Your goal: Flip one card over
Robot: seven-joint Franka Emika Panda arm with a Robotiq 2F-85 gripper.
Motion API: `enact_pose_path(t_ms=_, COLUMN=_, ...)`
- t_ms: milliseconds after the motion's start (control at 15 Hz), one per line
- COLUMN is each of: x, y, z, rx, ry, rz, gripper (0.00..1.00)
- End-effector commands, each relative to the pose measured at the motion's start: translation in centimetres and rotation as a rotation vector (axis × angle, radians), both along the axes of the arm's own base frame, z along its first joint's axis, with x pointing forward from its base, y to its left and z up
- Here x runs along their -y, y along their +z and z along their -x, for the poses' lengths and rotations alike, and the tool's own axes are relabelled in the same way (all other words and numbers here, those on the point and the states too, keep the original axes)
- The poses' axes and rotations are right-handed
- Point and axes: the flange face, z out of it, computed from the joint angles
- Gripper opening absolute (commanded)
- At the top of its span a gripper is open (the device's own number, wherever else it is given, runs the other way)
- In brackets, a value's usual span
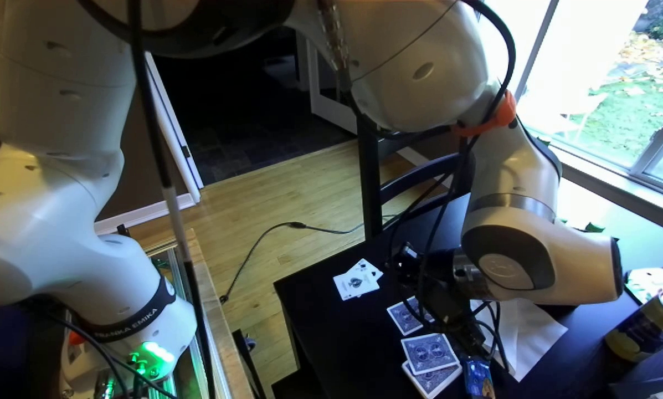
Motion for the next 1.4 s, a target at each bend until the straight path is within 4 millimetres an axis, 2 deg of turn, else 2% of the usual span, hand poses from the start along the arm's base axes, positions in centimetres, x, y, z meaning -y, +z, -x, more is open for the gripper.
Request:
enact_pose_path(t_ms=0, x=-0.6, y=2.6, z=0.6, rx=0.001, ry=-0.105, rz=0.161, gripper=0.76)
enact_pose_path(t_ms=200, x=-2.7, y=4.9, z=1.3, rx=0.002, ry=-0.208, rz=0.276, gripper=0.96)
enact_pose_path(t_ms=267, x=-3.8, y=5.8, z=1.5, rx=0.024, ry=-0.224, rz=0.322, gripper=0.99)
enact_pose_path(t_ms=533, x=-8.2, y=9.6, z=2.5, rx=0.03, ry=-0.313, rz=0.496, gripper=1.0)
enact_pose_path(t_ms=733, x=-10.7, y=12.0, z=3.3, rx=0.012, ry=-0.382, rz=0.62, gripper=1.0)
enact_pose_path(t_ms=933, x=-11.7, y=12.8, z=5.1, rx=-0.073, ry=-0.389, rz=0.759, gripper=1.0)
enact_pose_path(t_ms=1000, x=-12.6, y=13.1, z=5.2, rx=-0.085, ry=-0.363, rz=0.822, gripper=1.0)
enact_pose_path(t_ms=1067, x=-12.6, y=13.3, z=5.8, rx=-0.101, ry=-0.316, rz=0.872, gripper=1.0)
enact_pose_path(t_ms=1133, x=-11.8, y=12.4, z=4.3, rx=-0.077, ry=-0.34, rz=0.794, gripper=1.0)
enact_pose_path(t_ms=1333, x=-12.4, y=12.7, z=5.1, rx=-0.093, ry=-0.317, rz=0.849, gripper=1.0)
